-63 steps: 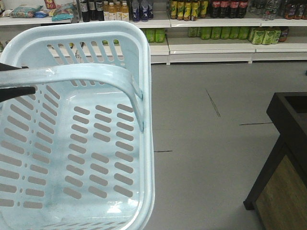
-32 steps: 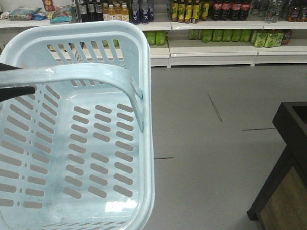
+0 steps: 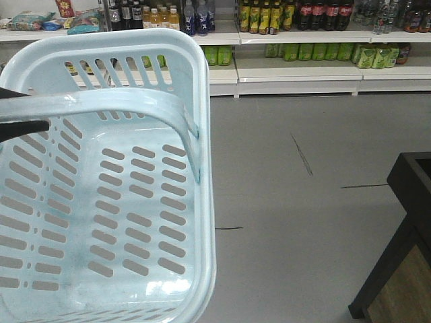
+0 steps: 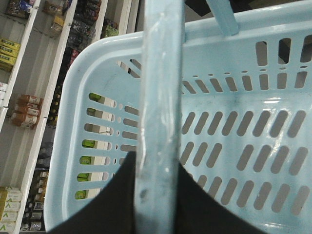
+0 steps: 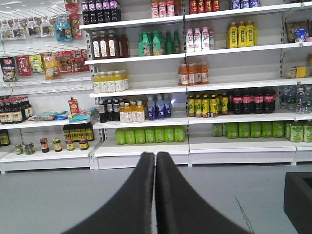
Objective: Pick three apples into basket with both arms
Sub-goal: 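Drive the base across the floor carrying the basket in the left gripper, then turn the base toward the table with apples and oranges, basket held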
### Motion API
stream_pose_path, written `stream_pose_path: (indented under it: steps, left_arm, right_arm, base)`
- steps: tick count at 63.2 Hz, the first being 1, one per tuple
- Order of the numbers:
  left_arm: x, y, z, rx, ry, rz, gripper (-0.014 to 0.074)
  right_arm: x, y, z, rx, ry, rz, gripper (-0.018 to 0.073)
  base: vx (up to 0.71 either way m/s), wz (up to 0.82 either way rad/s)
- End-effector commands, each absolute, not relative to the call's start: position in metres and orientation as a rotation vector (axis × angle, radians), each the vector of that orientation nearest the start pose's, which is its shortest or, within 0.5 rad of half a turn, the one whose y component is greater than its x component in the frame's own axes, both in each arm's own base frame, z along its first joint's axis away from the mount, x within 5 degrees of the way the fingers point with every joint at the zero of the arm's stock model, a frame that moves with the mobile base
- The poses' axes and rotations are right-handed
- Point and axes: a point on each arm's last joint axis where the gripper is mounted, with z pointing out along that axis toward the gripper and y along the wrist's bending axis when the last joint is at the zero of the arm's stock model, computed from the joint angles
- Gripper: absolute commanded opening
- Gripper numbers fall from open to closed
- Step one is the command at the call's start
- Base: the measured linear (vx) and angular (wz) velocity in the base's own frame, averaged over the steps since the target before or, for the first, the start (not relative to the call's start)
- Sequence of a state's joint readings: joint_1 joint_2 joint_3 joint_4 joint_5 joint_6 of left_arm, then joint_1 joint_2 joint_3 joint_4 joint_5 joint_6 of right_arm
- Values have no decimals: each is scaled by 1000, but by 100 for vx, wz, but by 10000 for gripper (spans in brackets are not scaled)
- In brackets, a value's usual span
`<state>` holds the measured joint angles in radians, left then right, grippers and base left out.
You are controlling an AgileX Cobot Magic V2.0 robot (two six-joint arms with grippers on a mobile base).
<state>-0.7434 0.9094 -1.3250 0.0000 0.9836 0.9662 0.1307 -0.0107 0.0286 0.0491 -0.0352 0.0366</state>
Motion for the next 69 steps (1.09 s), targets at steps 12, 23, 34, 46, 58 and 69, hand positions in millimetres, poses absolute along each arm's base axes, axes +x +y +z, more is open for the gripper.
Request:
stream_pose_path:
  steps: [12, 23, 34, 46, 58, 69]
  left_arm:
    - [105, -99, 487, 1434, 1261, 115, -6]
    - [105, -99, 487, 1432, 1261, 111, -6]
    - [105, -99, 487, 1432, 1261, 111, -6]
    - [105, -99, 487, 1432, 1261, 111, -6]
    - [105, -99, 487, 1432, 1261, 111, -6]
    - [105, -99, 487, 1432, 1261, 111, -6]
  right_arm:
    - [55, 7, 210, -29, 1397, 174, -9]
    - [55, 7, 210, -29, 1397, 174, -9]
    - [55, 7, 210, -29, 1397, 174, -9]
    - [55, 7, 210, -29, 1397, 174, -9]
    - [55, 7, 210, -29, 1397, 174, -9]
    - [55, 7, 210, -29, 1397, 174, -9]
  base:
    - [0, -3]
    - [0, 0]
    - [0, 0]
    - [0, -1]
    - [0, -10]
    - [1, -17]
